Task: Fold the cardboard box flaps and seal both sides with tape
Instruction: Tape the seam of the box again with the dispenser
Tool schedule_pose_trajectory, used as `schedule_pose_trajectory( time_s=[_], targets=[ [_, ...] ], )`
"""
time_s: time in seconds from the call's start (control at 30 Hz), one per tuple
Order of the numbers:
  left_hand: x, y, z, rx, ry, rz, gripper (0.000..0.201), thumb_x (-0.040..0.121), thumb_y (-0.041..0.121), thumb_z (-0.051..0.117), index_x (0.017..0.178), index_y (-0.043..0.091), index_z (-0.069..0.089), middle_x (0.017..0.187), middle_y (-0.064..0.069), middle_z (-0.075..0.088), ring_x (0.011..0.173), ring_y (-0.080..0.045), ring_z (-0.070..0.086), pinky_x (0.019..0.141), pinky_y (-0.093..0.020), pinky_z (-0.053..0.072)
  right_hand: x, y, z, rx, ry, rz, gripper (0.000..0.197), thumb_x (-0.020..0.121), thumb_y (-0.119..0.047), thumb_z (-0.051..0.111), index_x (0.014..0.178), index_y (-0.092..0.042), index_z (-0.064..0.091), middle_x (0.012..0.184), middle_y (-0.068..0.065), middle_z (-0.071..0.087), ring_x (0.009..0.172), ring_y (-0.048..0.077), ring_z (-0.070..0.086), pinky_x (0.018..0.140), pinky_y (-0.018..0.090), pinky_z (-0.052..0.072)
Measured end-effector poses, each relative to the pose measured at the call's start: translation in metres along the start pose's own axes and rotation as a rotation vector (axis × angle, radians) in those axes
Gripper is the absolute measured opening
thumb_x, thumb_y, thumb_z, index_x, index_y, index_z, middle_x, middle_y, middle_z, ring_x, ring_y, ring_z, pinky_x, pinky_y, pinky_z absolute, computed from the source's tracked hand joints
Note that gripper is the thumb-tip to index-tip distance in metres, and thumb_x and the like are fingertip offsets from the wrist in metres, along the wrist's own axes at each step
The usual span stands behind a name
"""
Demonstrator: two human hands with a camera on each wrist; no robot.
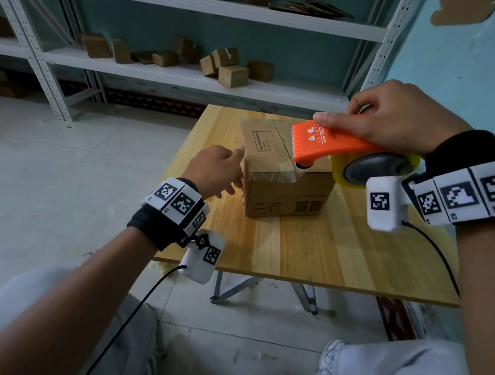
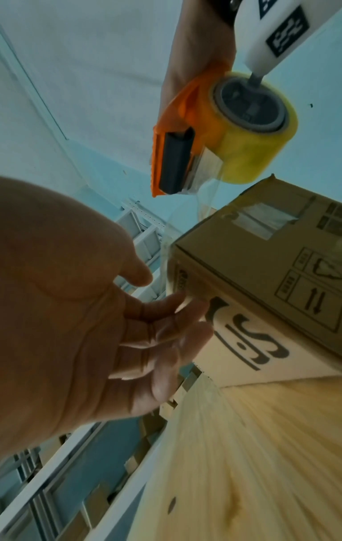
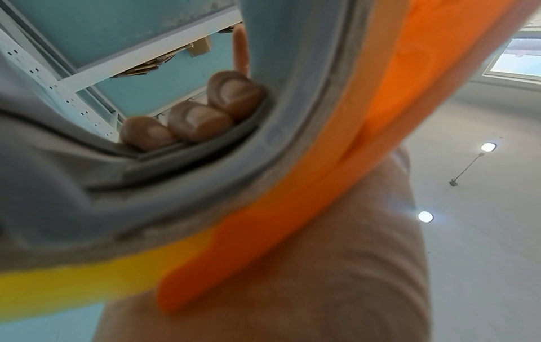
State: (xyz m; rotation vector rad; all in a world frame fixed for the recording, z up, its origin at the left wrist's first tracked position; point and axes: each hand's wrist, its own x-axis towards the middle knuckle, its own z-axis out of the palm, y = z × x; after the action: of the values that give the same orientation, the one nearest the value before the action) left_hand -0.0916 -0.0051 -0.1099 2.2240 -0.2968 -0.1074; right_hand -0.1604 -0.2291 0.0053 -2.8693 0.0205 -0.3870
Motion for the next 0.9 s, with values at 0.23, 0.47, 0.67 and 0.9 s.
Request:
schedule_pose_trajectory(
  time_s=[0.23,0.47,0.67,0.9],
  targets=[
    [0.0,0.0,0.002,-0.014,0.049,0.097,0.033,0.102,0.036,0.036,0.089,0.014,0.058,0.082,0.002,0.071,0.064,-0.011,0.069,0.047,-0.02,0.05,-0.002,-0.004,-0.002,0.02,0.035,-0.007,0.068,0.064,-0.084,0.049,0.082,-0.021,0.067,0.08,-0.011,0.058,0.073,0.003,0.051,0.07,0.033,0.042],
    [-0.004,-0.002,-0.003,-0.025,0.082,0.106,0.032,0.102,0.035,0.037,0.085,0.015,0.055,0.079,0.003,0.07,0.065,-0.015,0.071,0.059,-0.034,0.059,-0.002,0.0,-0.004,0.021,0.027,0.005,0.069,0.064,-0.084,0.05,0.085,-0.02,0.067,0.081,-0.011,0.056,0.073,0.003,0.051,0.071,0.034,0.042],
    [0.0,-0.006,-0.009,-0.092,0.152,0.084,0.032,0.102,0.032,0.039,0.097,0.008,0.06,0.086,0.007,0.066,0.071,-0.009,0.069,0.059,-0.031,0.06,-0.002,0.004,0.0,0.038,-0.008,0.019,0.067,0.066,-0.083,0.052,0.083,-0.021,0.068,0.082,-0.005,0.061,0.074,0.006,0.054,0.066,0.031,0.04],
    [0.001,-0.009,-0.011,-0.004,0.169,0.065,0.035,0.101,0.038,0.04,0.09,0.013,0.062,0.083,0.004,0.07,0.073,-0.016,0.071,0.068,-0.041,0.06,0.003,0.002,0.003,-0.024,-0.01,0.044,0.069,0.062,-0.086,0.051,0.084,-0.022,0.068,0.081,-0.011,0.054,0.073,0.001,0.047,0.072,0.032,0.039]
  ],
)
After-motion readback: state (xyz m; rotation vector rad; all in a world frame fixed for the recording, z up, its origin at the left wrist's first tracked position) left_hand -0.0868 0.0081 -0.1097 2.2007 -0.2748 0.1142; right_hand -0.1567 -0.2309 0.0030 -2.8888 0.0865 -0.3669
